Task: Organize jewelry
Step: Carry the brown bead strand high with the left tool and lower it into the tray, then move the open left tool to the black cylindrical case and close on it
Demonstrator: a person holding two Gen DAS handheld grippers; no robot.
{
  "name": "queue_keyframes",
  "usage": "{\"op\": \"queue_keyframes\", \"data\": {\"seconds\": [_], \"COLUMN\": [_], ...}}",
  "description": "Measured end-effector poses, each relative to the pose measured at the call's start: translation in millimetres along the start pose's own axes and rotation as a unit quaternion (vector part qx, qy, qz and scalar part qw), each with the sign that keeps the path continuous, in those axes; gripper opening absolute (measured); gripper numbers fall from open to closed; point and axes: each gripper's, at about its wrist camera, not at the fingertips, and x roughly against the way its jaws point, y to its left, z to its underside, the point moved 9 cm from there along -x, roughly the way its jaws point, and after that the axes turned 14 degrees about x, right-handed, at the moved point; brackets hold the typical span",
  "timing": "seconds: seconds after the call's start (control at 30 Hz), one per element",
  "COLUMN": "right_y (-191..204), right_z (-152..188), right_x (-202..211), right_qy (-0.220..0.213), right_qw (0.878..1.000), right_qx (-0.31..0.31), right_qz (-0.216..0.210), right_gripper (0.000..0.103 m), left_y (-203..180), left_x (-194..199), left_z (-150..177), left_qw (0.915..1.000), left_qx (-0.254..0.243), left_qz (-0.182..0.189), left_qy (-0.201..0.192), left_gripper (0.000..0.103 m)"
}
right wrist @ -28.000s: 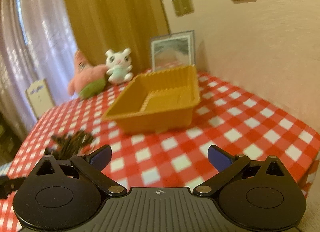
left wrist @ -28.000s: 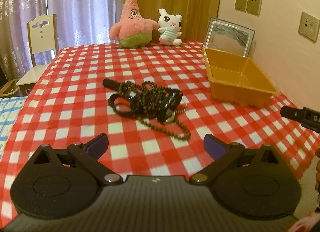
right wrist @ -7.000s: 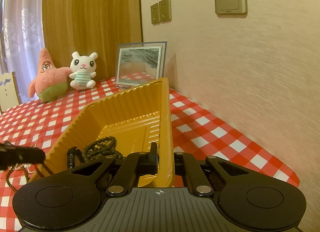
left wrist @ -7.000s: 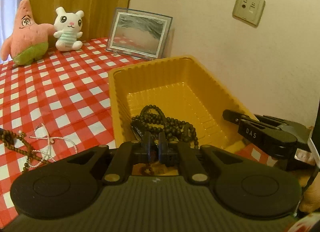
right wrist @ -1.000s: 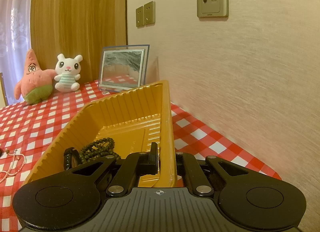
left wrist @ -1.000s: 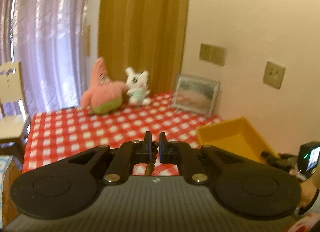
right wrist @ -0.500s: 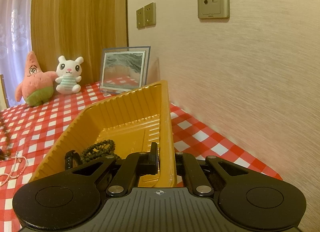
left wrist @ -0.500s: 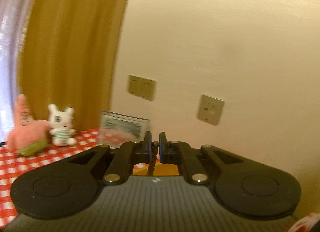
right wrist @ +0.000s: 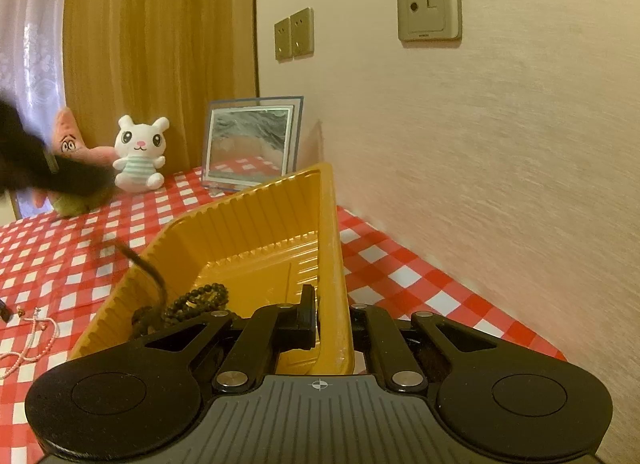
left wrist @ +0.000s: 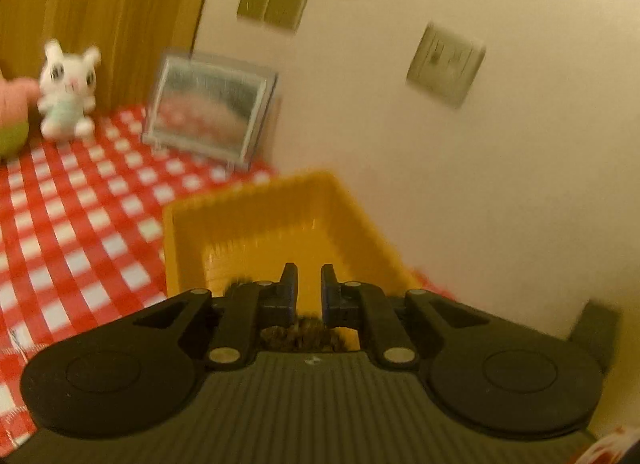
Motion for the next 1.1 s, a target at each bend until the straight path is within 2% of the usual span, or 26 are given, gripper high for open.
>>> {"op": "queue_keyframes", "data": {"seconds": [0.13,0.27,0.4,0.6,0.83,0.97,1.1], "right_y": [-0.1,-0.1,0.3,1.3,3.4,8.5,13.9], "right_z": [0.0,0.3,0.4,1.6,3.7,-0.4,-3.4], "right_x": [-1.2,-2.6,-3.1,-3.0,-4.9,-5.8,-10.5], "right_qy": [0.001,0.003,0.002,0.003,0.004,-0.006,-0.011], "right_qw": [1.000,1.000,1.000,1.000,1.000,0.999,0.999], "right_qx": [0.001,0.000,0.002,0.004,0.009,0.015,0.017], "right_qz": [0.001,0.002,0.001,0.004,0.019,0.037,0.042], "right_gripper": [0.005,0.005,0.005,0.005,0.005,0.003,0.003], "left_y": [19.6,37.6,62.6,121.5,183.3,207.1,219.3], "left_x": [-6.9,13.0,43.2,90.3,142.7,155.3,156.3], "left_z": [16.7,20.3,25.7,40.8,60.0,68.4,69.3], "left_qw": [0.9996,0.9988,0.9950,0.9820,0.9601,0.9520,0.9495], "left_qx": [0.012,0.023,0.036,0.056,0.093,0.115,0.121], "left_qz": [-0.022,-0.041,-0.086,-0.171,-0.252,-0.272,-0.277], "left_qy": [0.012,-0.012,-0.037,-0.057,-0.078,-0.080,-0.082], "left_gripper": [0.015,0.018,0.019,0.021,0.025,0.025,0.025]}}
